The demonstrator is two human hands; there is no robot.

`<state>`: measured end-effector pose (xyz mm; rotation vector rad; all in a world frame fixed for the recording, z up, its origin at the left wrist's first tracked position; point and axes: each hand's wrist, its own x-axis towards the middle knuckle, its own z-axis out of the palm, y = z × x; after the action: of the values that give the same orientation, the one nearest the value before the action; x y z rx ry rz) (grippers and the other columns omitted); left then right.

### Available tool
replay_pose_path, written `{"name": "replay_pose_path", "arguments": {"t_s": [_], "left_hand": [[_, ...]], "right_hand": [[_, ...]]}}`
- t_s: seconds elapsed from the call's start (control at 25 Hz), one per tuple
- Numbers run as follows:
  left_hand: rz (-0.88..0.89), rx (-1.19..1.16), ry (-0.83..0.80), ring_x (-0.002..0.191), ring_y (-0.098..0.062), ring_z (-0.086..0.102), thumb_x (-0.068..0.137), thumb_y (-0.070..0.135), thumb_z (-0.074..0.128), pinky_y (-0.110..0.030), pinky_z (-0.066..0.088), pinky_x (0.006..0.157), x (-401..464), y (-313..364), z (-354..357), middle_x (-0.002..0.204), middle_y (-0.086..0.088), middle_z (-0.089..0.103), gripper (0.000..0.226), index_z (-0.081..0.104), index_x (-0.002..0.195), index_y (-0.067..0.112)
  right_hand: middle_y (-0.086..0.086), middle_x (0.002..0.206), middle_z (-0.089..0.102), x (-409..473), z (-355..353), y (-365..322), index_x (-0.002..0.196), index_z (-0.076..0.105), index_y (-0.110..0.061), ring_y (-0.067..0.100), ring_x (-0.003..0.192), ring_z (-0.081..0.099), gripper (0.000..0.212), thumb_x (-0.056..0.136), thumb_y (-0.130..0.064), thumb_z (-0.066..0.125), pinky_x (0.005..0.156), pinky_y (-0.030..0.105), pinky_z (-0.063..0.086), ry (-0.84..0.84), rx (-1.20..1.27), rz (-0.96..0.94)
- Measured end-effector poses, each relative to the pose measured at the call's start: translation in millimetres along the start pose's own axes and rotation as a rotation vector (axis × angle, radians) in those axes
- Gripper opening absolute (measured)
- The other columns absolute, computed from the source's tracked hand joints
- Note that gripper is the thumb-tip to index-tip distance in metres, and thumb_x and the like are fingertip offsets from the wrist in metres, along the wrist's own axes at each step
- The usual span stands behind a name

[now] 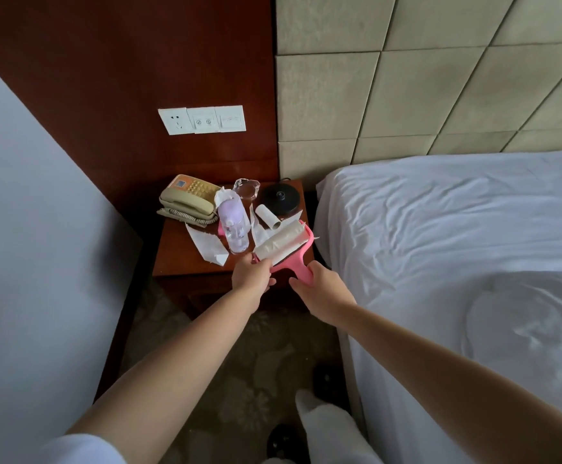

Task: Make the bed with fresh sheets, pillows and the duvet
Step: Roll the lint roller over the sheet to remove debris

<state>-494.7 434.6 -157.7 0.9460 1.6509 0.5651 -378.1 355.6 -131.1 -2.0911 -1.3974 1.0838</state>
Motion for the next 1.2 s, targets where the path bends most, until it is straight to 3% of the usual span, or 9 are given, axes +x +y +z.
{"name": "replay_pose_path", "arguments": {"t_s": [0.24, 0.4, 0.52, 0.64, 0.84, 1.04, 1.2], "left_hand": [[-0.119, 0.046, 0.022, 0.075, -0.015, 0.066, 0.095, 0.016, 0.053, -0.030, 0.059, 0.074, 107.8, 33.6, 44.8, 0.111, -0.007, 0.064, 0.041, 0.046, 0.135, 0.016], [-0.136, 0.137, 0.002, 0.081, -0.017, 0.066, 0.094, 0.009, 0.051, -0.026, 0.057, 0.070, 175.1, 40.9, 79.1, 0.119, -0.008, 0.060, 0.044, 0.046, 0.137, 0.017], [-0.173, 0.236, 0.019, 0.092, -0.022, 0.067, 0.095, 0.009, 0.052, -0.029, 0.058, 0.076, 221.9, 34.8, 103.4, 0.122, -0.008, 0.059, 0.046, 0.044, 0.139, 0.018], [-0.223, 0.283, 0.021, 0.095, -0.023, 0.066, 0.094, 0.013, 0.055, -0.035, 0.057, 0.082, 264.2, 22.0, 121.1, 0.120, -0.008, 0.059, 0.045, 0.043, 0.138, 0.017], [-0.299, 0.261, 0.070, 0.094, -0.021, 0.067, 0.091, 0.009, 0.060, -0.035, 0.058, 0.083, 316.3, -9.4, 142.1, 0.111, 0.000, 0.053, 0.048, 0.045, 0.136, 0.014], [-0.251, 0.284, 0.116, 0.097, -0.023, 0.066, 0.092, 0.011, 0.058, -0.036, 0.057, 0.084, 347.3, -36.9, 152.5, 0.113, -0.004, 0.058, 0.038, 0.049, 0.129, 0.014], [-0.210, 0.315, 0.155, 0.106, -0.027, 0.064, 0.093, 0.019, 0.056, -0.043, 0.054, 0.091, 350.2, -43.5, 154.6, 0.120, -0.006, 0.060, 0.036, 0.051, 0.129, 0.014]], "right_hand": [[0.000, 0.069, 0.050, 117.9, -12.7, 18.1, 0.079, 0.045, -0.021, 0.013, 0.056, 0.048, 0.036, 0.100, -0.046, 0.031, 0.054, 0.028, 0.041, -0.080, 0.052, 0.078], [-0.002, 0.061, 0.043, 199.9, -17.2, 45.5, 0.070, 0.047, -0.018, 0.010, 0.051, 0.040, 0.043, 0.101, -0.044, 0.032, 0.048, 0.021, 0.031, -0.222, -0.135, 0.144], [0.000, 0.064, 0.047, 255.9, -8.1, 70.4, 0.074, 0.051, -0.017, 0.011, 0.052, 0.044, 0.044, 0.100, -0.047, 0.033, 0.048, 0.021, 0.034, -0.347, -0.207, 0.185], [-0.001, 0.071, 0.053, 300.0, 5.9, 91.7, 0.084, 0.053, -0.016, 0.010, 0.059, 0.050, 0.037, 0.099, -0.047, 0.037, 0.052, 0.020, 0.040, -0.367, -0.248, 0.170], [-0.004, 0.075, 0.048, 356.8, 27.8, 125.1, 0.094, 0.049, -0.016, 0.008, 0.062, 0.047, 0.035, 0.099, -0.048, 0.037, 0.050, 0.019, 0.034, -0.399, -0.379, 0.132], [-0.005, 0.079, 0.047, 386.0, 62.5, 149.6, 0.102, 0.052, -0.016, 0.008, 0.068, 0.047, 0.032, 0.097, -0.047, 0.043, 0.054, 0.019, 0.035, -0.362, -0.405, 0.114], [-0.001, 0.101, 0.056, 387.0, 72.9, 153.7, 0.109, 0.054, -0.016, 0.013, 0.083, 0.055, 0.036, 0.094, -0.048, 0.049, 0.069, 0.025, 0.050, -0.266, -0.344, 0.097]]}}
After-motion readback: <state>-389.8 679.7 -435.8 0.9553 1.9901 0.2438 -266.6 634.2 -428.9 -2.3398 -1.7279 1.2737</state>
